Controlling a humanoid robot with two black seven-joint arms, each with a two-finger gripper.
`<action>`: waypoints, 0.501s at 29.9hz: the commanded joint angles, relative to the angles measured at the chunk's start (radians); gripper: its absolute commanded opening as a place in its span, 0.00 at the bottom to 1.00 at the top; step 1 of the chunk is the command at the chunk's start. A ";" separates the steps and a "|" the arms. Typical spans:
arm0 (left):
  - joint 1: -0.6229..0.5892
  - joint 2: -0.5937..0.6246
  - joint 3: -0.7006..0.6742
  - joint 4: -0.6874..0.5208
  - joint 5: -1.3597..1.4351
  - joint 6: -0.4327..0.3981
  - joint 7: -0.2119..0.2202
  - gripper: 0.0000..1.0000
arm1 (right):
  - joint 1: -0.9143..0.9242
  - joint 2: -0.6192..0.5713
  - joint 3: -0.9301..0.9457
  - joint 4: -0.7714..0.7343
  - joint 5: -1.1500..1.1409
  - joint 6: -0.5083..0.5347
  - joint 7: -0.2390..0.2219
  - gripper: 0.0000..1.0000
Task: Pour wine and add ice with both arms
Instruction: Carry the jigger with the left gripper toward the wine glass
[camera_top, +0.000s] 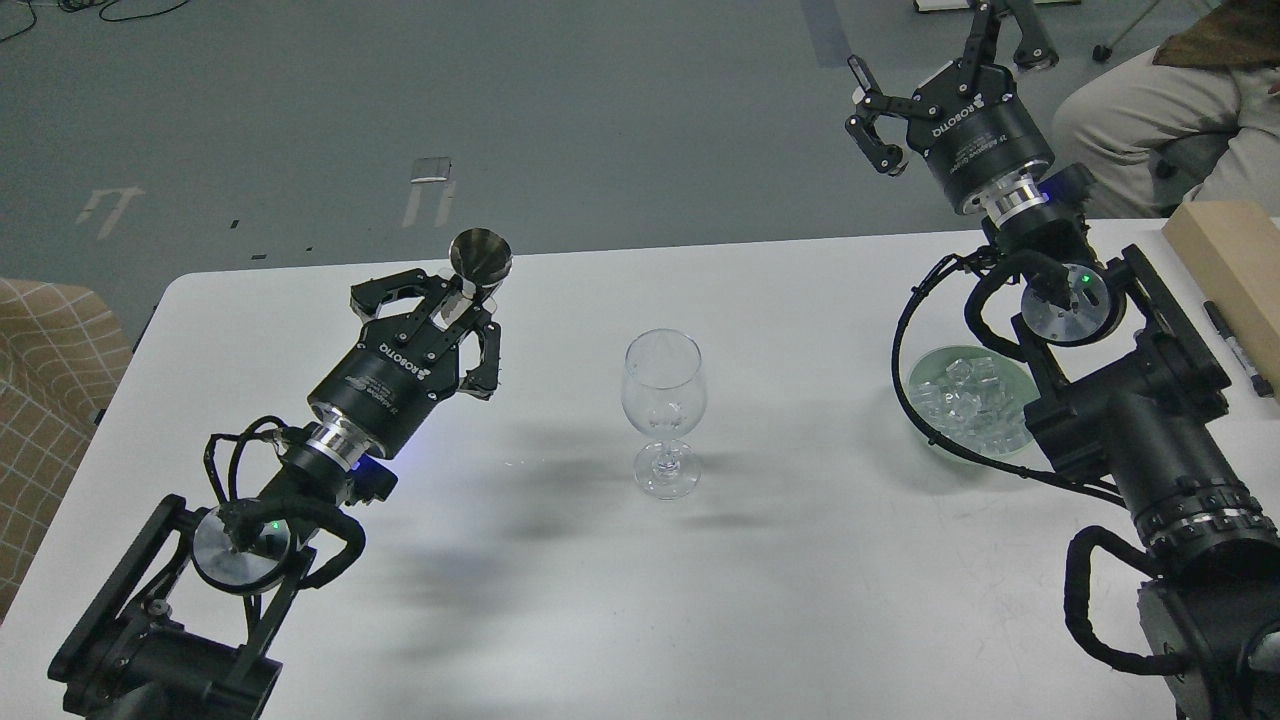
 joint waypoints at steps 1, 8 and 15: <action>-0.008 -0.001 0.019 -0.002 0.000 0.007 0.000 0.11 | -0.001 0.000 0.000 -0.001 0.000 0.000 0.000 1.00; -0.039 -0.001 0.044 -0.002 0.000 0.014 0.001 0.11 | -0.001 0.000 0.000 -0.001 0.000 0.000 0.000 1.00; -0.061 -0.001 0.073 -0.002 0.002 0.020 0.001 0.11 | -0.001 0.000 0.000 -0.001 0.000 0.000 0.000 1.00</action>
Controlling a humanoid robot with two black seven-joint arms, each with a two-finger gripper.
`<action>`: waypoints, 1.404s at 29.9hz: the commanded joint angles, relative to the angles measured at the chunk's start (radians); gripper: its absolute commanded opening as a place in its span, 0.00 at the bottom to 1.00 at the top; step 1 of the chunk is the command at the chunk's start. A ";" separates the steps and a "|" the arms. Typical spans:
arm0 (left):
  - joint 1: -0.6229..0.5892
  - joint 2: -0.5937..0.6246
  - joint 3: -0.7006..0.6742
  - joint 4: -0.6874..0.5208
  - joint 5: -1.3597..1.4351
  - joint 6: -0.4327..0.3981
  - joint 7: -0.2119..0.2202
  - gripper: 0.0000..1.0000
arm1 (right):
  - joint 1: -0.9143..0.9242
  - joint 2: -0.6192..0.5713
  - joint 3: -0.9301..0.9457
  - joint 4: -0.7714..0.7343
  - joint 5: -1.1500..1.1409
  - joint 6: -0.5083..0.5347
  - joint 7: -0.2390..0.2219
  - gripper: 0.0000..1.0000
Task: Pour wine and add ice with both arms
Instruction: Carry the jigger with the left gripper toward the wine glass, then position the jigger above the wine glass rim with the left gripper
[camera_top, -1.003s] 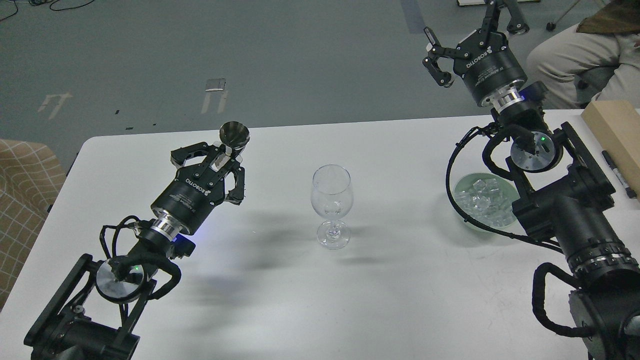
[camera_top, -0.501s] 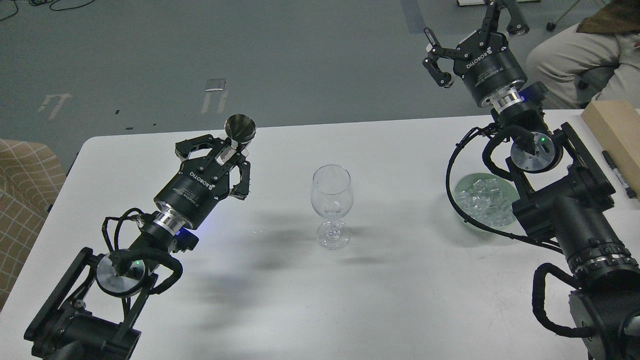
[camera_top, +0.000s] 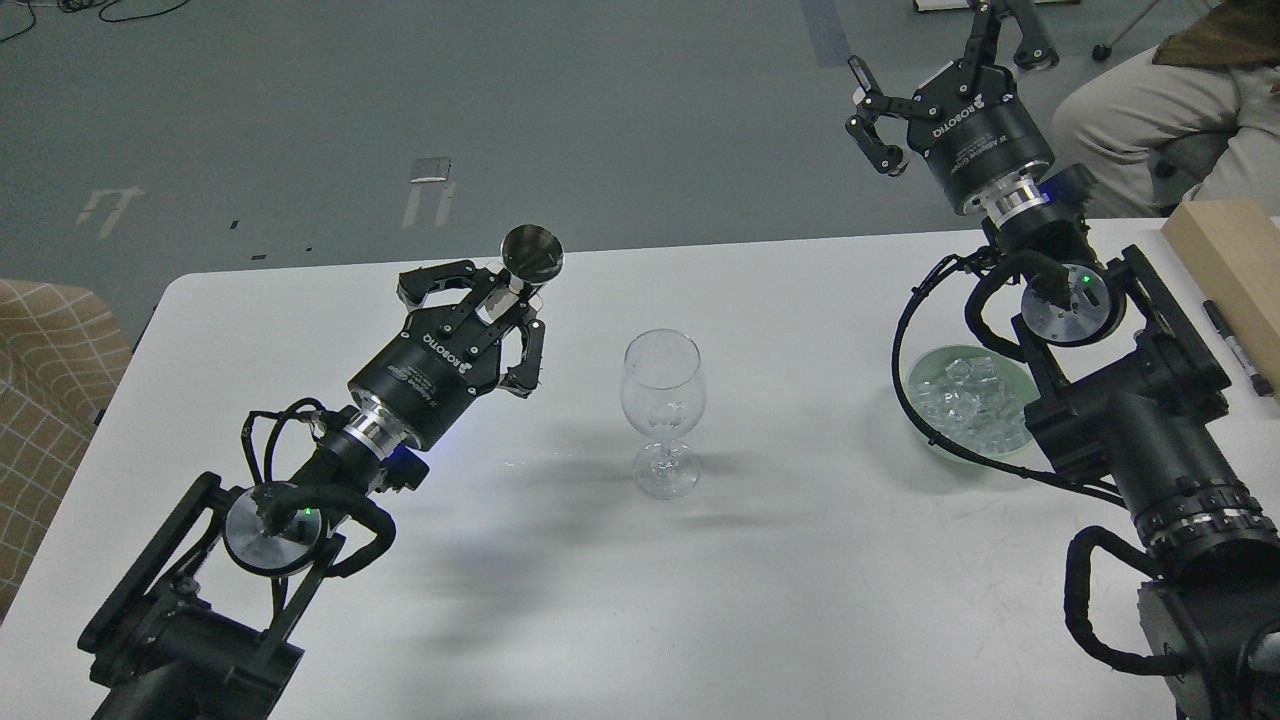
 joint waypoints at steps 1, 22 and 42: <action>-0.015 0.000 0.020 0.001 -0.001 0.001 0.000 0.11 | 0.000 0.000 -0.002 0.000 0.000 0.000 0.000 1.00; -0.067 0.039 0.083 0.009 0.008 0.007 0.003 0.11 | -0.006 0.000 0.000 0.001 0.000 0.000 0.000 1.00; -0.085 0.057 0.085 0.006 0.009 0.017 0.004 0.11 | -0.006 0.000 0.000 -0.003 0.000 0.000 0.000 1.00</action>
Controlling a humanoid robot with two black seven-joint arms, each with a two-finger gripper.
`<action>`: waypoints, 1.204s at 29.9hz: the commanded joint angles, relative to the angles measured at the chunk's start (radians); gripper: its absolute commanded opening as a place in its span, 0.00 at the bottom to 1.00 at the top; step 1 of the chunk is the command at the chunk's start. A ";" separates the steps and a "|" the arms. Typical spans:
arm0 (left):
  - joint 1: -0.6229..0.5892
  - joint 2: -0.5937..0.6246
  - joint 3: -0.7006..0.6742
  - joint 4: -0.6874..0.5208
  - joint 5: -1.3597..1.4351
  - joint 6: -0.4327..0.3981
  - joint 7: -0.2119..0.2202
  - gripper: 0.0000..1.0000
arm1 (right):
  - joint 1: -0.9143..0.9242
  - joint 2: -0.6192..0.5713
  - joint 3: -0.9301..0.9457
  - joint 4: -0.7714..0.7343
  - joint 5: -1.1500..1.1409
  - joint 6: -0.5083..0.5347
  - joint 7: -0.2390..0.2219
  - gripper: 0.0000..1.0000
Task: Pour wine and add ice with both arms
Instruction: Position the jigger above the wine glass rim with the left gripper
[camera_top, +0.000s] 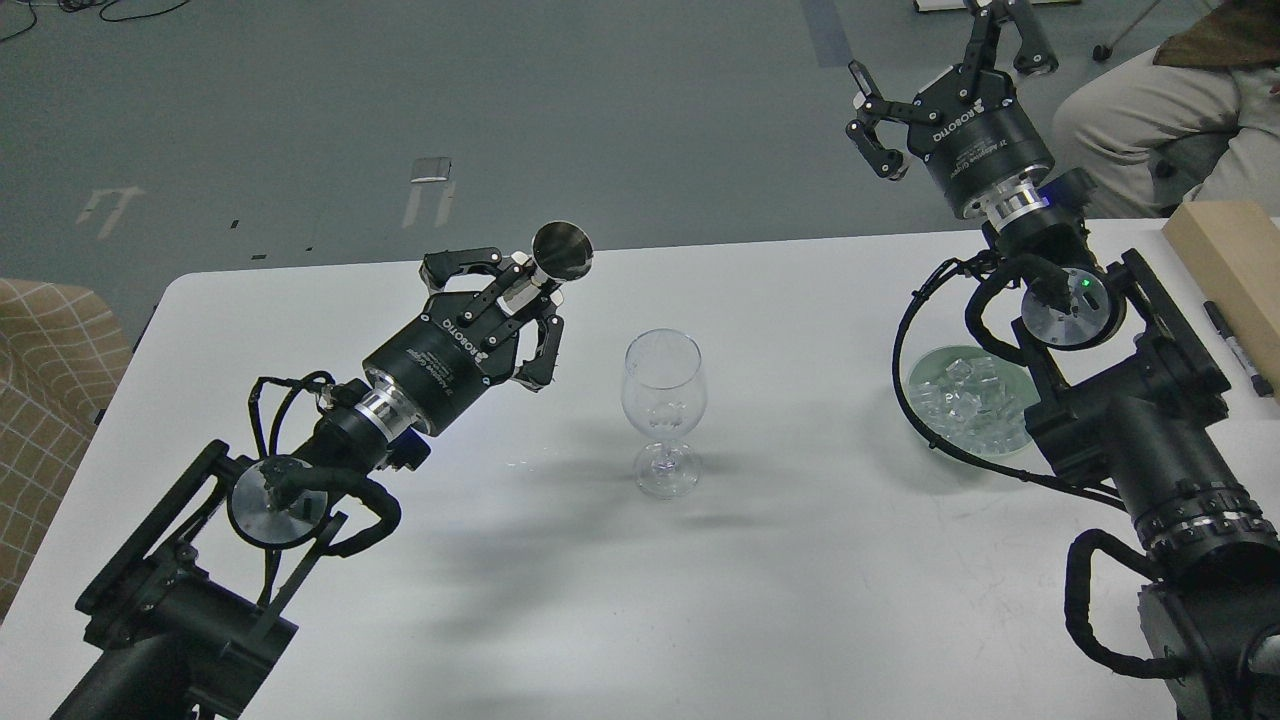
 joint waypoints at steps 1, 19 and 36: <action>-0.003 -0.002 0.005 -0.005 -0.001 0.004 0.000 0.11 | 0.000 0.000 0.000 -0.004 0.000 0.000 0.000 1.00; -0.007 -0.011 0.009 -0.008 0.001 0.004 0.006 0.11 | 0.000 0.000 0.000 -0.010 0.000 0.000 0.000 1.00; -0.055 -0.003 0.057 -0.008 0.006 0.006 0.008 0.11 | 0.002 0.000 0.001 -0.010 0.000 0.000 0.000 1.00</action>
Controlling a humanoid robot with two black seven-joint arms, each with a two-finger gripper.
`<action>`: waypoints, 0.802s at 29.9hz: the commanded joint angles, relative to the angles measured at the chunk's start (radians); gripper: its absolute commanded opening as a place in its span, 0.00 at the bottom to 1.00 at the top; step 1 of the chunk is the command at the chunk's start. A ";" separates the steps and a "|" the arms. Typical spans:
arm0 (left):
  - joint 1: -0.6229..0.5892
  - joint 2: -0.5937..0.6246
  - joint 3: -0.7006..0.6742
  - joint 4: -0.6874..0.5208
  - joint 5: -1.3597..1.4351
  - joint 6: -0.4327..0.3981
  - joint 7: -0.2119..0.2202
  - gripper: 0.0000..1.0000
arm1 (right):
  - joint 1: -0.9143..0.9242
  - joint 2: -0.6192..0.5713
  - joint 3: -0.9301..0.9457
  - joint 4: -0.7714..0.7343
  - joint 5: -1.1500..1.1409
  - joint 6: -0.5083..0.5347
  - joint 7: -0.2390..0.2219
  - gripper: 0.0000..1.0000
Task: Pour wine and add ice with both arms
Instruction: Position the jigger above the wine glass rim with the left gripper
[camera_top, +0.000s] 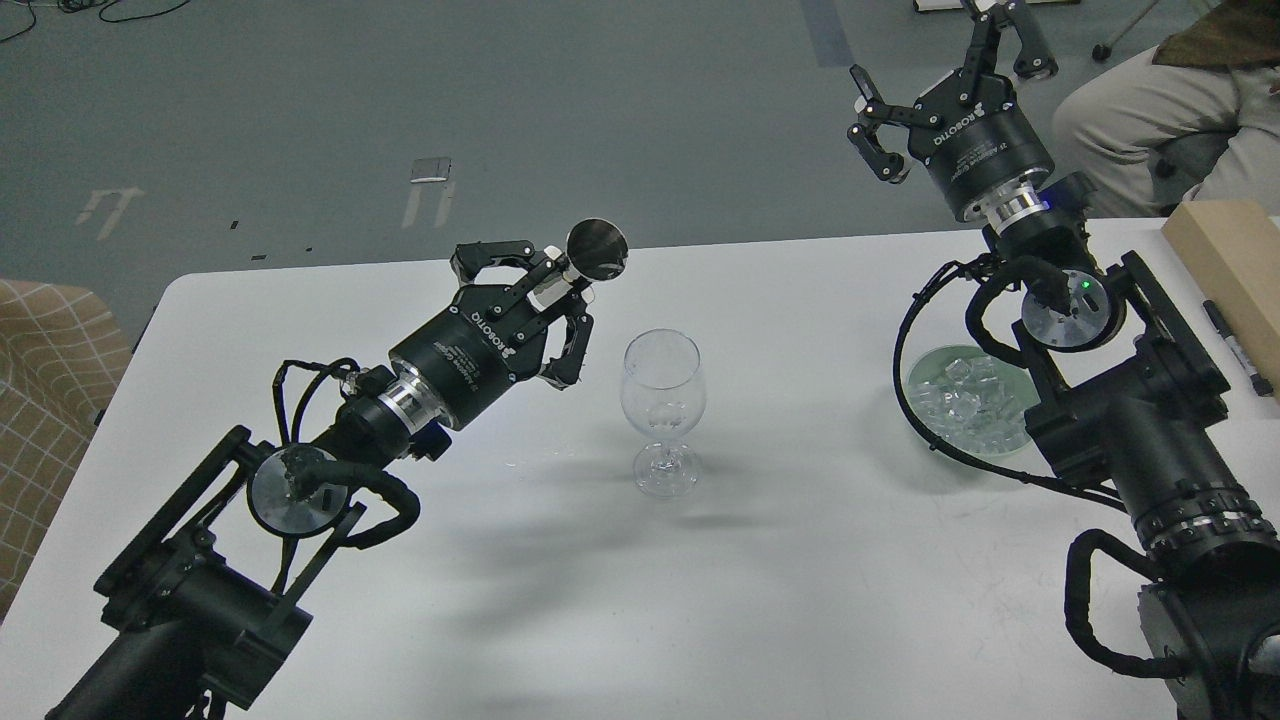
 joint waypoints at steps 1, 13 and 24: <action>-0.013 0.000 0.002 0.000 0.001 0.001 0.000 0.11 | 0.001 0.000 0.000 0.000 0.000 0.000 0.000 1.00; -0.034 0.003 0.004 0.001 0.018 0.001 0.003 0.11 | 0.001 0.000 0.000 0.000 0.000 0.000 0.000 1.00; -0.033 0.003 0.005 0.001 0.062 0.002 0.006 0.11 | 0.001 0.000 0.000 0.000 0.000 0.000 0.000 1.00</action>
